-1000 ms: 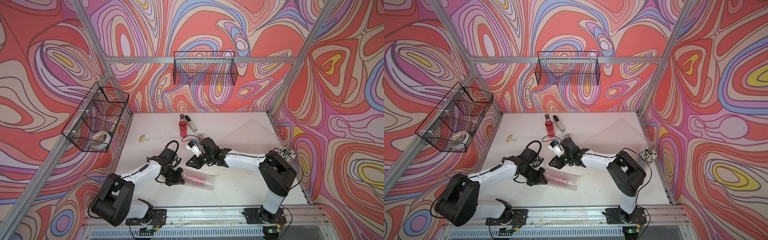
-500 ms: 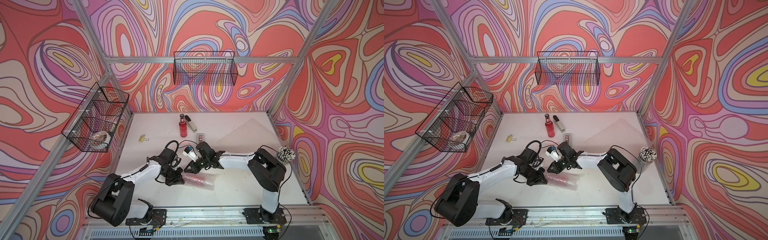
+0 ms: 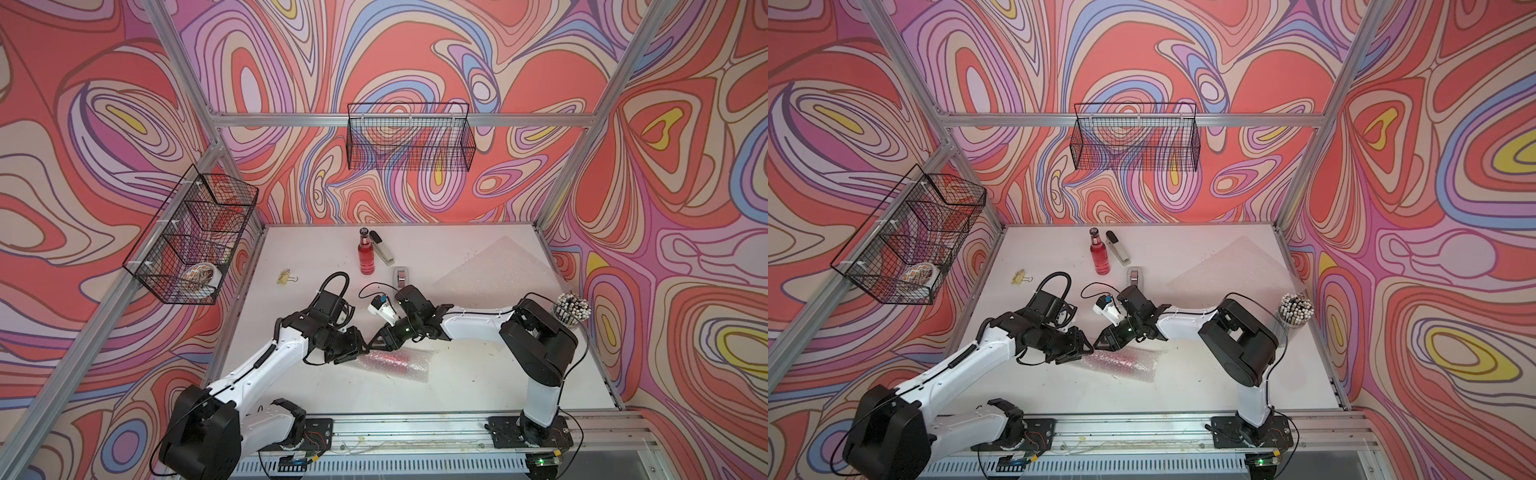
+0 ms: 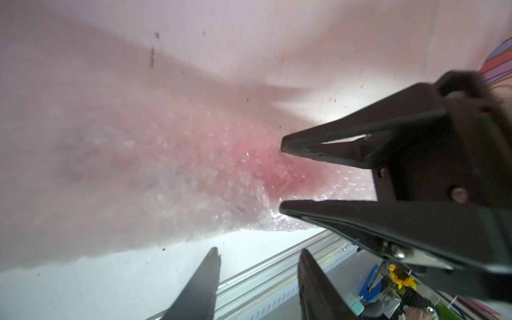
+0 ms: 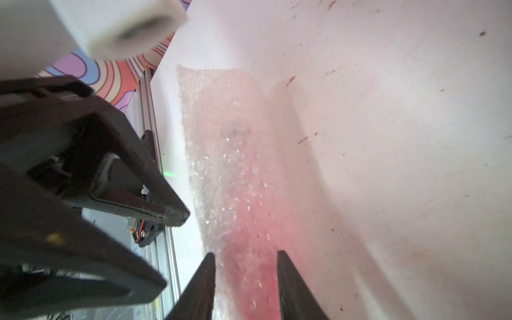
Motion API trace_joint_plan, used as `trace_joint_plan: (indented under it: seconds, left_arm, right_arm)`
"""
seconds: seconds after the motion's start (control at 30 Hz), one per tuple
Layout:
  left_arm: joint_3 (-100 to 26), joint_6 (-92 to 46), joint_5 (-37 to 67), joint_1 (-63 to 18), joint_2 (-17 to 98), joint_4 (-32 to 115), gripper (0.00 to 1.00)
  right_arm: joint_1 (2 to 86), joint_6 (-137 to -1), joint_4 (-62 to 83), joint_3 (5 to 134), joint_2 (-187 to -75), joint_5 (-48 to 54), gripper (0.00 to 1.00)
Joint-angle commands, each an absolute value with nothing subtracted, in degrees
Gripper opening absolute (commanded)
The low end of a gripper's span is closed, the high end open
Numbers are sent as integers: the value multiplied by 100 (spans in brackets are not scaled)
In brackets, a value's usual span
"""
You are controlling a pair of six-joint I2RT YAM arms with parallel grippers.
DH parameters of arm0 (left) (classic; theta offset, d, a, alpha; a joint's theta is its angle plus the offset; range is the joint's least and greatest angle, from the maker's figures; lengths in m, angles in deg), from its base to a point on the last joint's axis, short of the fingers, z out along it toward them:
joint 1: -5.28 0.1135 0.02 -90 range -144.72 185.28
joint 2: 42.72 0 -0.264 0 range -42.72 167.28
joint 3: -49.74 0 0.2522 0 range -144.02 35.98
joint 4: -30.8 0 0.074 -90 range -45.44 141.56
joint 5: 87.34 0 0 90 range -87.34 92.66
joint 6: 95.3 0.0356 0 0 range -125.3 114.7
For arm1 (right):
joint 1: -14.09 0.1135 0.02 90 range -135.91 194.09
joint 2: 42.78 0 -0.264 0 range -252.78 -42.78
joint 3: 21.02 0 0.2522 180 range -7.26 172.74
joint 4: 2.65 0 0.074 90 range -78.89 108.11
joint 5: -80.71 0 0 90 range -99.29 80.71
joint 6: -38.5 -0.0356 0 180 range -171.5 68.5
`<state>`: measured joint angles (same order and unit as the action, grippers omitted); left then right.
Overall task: Wrap wine bottles in bubble wrap
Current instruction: Stick the tape on the bubble wrap, then move the bubble wrap to the center of the board.
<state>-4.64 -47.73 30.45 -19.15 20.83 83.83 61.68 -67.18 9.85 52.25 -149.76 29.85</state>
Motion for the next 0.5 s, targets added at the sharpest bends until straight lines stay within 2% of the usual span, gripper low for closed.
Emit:
trace_joint_plan:
  seconds: [0.0,0.1,0.23,0.47]
  left_arm:
    - [-252,-5745,2614,-1921,1411,8473,67]
    - [44,-6722,2225,-2125,900,8069,77]
    - [-183,-7846,1287,-2618,905,8455,94]
    - [-414,-9356,436,-3464,1468,8247,100]
  right_arm:
    - [6143,-6767,821,5106,-14632,3046,48]
    - [6038,-6735,830,5020,-14462,2977,53]
    - [5894,-6529,1014,4849,-13955,2754,58]
    - [5521,-6323,1317,4558,-13265,2417,63]
